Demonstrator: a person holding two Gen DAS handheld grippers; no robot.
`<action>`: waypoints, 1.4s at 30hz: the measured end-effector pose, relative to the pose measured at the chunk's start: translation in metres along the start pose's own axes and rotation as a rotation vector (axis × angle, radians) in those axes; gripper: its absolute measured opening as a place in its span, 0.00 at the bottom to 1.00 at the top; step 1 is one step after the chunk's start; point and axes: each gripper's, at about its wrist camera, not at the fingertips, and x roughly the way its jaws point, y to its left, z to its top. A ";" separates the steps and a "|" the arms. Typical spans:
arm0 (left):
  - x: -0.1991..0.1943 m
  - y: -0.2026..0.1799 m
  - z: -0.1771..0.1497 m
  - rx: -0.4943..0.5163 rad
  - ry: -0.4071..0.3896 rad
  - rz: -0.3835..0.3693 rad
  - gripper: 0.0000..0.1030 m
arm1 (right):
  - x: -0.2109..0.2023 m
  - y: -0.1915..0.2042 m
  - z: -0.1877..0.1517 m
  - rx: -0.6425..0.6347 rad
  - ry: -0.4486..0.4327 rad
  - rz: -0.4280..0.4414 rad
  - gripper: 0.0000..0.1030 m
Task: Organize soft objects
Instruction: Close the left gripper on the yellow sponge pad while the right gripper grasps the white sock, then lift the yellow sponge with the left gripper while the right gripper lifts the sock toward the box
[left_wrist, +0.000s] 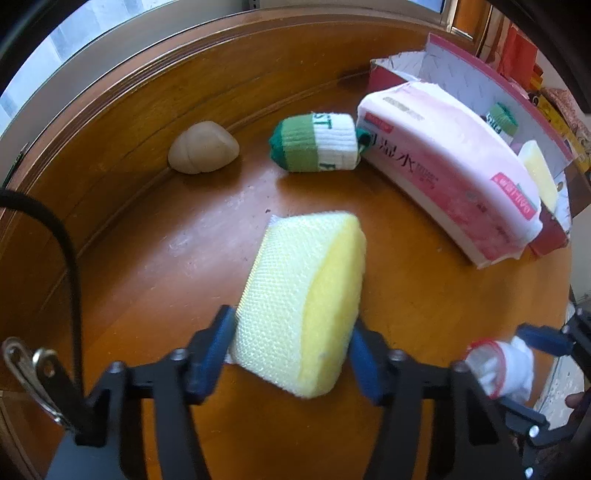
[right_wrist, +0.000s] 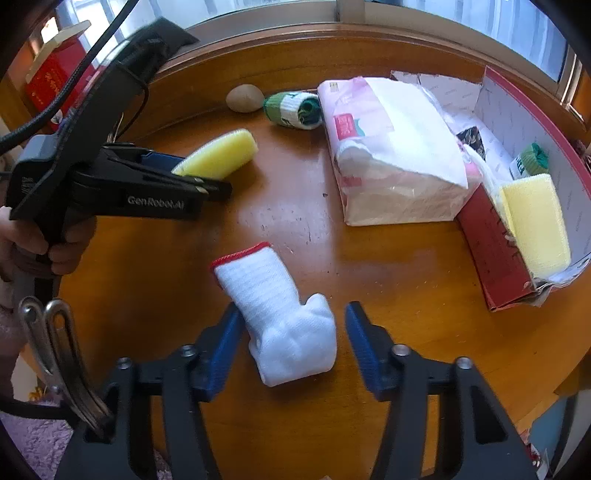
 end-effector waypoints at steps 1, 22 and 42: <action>0.000 0.000 0.000 0.003 -0.001 0.006 0.54 | 0.000 0.000 -0.001 0.000 0.004 0.005 0.49; -0.049 -0.004 -0.010 -0.047 -0.075 0.024 0.51 | -0.028 -0.003 -0.003 0.015 -0.070 0.048 0.31; -0.097 -0.036 0.027 -0.047 -0.186 -0.026 0.51 | -0.075 -0.029 0.001 0.063 -0.168 0.091 0.31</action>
